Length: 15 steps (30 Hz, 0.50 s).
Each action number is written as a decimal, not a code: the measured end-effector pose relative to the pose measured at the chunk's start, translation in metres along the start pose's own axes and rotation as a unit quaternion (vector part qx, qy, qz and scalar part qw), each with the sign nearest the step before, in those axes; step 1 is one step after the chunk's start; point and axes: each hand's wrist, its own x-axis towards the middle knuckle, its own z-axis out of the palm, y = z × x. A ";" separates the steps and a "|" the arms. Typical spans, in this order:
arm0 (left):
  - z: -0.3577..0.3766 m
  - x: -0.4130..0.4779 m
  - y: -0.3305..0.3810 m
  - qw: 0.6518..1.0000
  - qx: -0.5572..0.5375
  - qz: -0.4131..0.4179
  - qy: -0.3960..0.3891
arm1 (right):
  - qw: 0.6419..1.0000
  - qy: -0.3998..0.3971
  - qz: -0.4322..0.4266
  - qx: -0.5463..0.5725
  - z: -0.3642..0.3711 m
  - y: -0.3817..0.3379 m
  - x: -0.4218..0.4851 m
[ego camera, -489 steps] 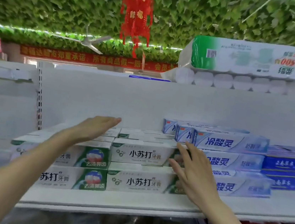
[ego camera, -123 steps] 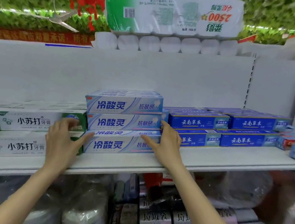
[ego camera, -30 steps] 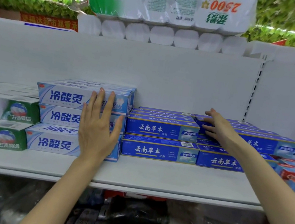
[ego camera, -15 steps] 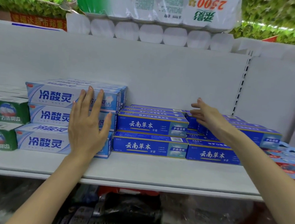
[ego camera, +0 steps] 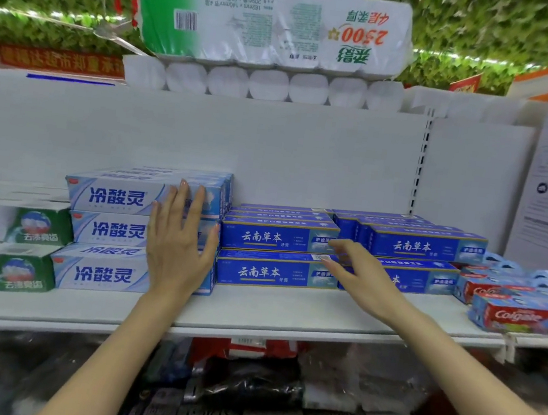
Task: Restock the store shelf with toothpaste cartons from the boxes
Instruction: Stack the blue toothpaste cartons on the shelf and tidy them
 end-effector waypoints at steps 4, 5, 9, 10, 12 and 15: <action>-0.004 -0.002 0.014 0.988 0.001 0.156 -0.004 | 0.991 -0.054 -0.031 -0.117 -0.011 0.000 -0.012; -0.003 -0.002 0.019 0.982 -0.013 0.188 -0.011 | 0.988 -0.059 -0.034 -0.138 -0.016 0.002 -0.015; 0.003 0.002 0.052 0.981 -0.090 0.135 -0.105 | 0.988 -0.034 0.008 -0.151 -0.048 0.018 -0.029; 0.004 0.005 0.064 0.979 -0.104 0.101 -0.143 | 0.988 -0.029 0.029 -0.147 -0.058 0.024 -0.033; 0.008 0.014 0.087 0.970 -0.111 0.066 -0.206 | 0.989 -0.017 0.060 -0.136 -0.079 0.038 -0.038; 0.017 0.024 0.122 0.961 -0.083 0.073 -0.254 | 0.989 0.007 0.080 -0.128 -0.106 0.058 -0.042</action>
